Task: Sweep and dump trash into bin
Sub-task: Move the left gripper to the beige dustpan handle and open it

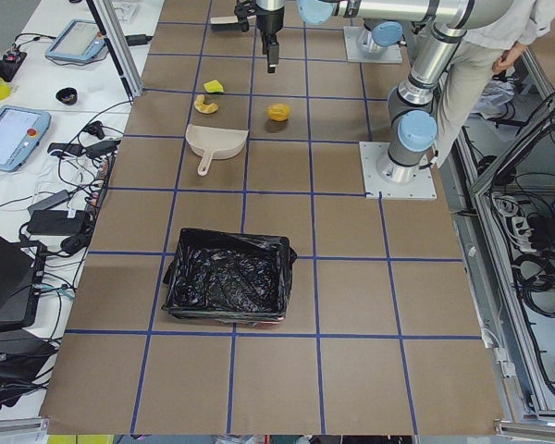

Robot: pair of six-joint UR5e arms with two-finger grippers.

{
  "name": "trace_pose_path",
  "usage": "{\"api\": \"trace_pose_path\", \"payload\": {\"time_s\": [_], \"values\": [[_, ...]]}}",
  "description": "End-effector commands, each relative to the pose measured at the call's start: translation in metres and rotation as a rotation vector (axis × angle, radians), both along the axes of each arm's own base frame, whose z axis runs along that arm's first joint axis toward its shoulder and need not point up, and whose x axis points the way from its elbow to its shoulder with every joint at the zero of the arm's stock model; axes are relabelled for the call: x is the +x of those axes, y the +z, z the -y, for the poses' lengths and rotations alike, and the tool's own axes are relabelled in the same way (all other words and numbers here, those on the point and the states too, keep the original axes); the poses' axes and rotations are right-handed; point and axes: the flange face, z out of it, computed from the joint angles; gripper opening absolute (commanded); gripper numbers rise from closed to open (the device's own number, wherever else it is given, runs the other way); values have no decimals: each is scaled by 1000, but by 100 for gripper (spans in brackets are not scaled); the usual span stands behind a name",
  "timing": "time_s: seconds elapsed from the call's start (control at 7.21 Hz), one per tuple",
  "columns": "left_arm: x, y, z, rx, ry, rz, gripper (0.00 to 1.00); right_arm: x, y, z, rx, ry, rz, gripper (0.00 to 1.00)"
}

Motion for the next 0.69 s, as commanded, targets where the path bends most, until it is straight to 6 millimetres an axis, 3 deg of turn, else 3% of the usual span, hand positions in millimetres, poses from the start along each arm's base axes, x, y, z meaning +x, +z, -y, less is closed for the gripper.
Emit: {"api": "trace_pose_path", "payload": {"time_s": [0.0, 0.28, 0.42, 0.55], "values": [[15, -17, 28, -57, 286, 26, 100, -1, 1, 0, -4, -14, 3, 100], [25, -57, 55, -30, 560, 104, 100, -2, 1, 1, -4, -5, 2, 100], [27, -62, 73, -50, 590, 109, 100, -9, -3, 3, 3, 29, -5, 100], [29, -68, 96, -56, 647, 105, 100, -37, -8, 11, 17, 88, -18, 100]]}}
